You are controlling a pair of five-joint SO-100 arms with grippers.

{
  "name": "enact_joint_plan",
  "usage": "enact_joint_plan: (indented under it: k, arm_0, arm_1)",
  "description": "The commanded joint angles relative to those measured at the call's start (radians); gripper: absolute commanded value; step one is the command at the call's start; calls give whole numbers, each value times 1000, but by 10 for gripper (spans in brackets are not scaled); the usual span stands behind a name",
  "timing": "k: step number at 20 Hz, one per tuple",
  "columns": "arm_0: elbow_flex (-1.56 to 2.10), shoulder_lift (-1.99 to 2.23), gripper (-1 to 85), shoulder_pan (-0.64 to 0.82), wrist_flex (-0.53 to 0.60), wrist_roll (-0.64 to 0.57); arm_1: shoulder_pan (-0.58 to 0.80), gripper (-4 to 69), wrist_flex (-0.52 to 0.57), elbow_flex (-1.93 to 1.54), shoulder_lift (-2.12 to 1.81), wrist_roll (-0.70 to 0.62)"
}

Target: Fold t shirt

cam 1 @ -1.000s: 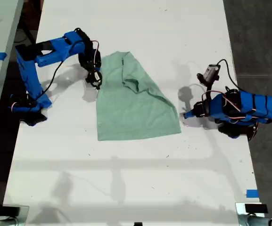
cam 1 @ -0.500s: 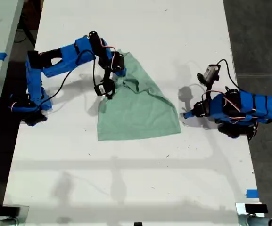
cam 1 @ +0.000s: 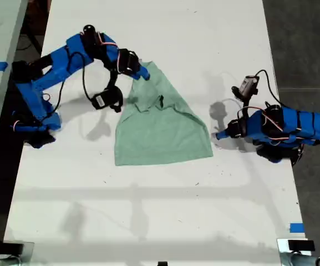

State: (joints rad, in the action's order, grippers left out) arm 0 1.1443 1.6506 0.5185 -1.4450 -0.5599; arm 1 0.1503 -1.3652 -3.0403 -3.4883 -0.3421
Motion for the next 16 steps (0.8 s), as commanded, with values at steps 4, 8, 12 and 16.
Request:
enact_joint_plan:
  k: [4, 8, 12, 16]
  arm_0:
    - [1138, 1066, -2, -219, 344, 353]
    - [2022, 1940, -2, -273, 382, 528]
    - [2140, 1937, -2, -255, 422, 479]
    - [2145, 1936, -2, -259, 428, 474]
  arm_1:
    - [-3, 13, -3, -52, -9, 2]
    - [-5, 13, -3, -52, -9, -2]
    - [-8, 13, -3, -52, -9, 3]
    - [-9, 13, -3, -52, -9, 2]
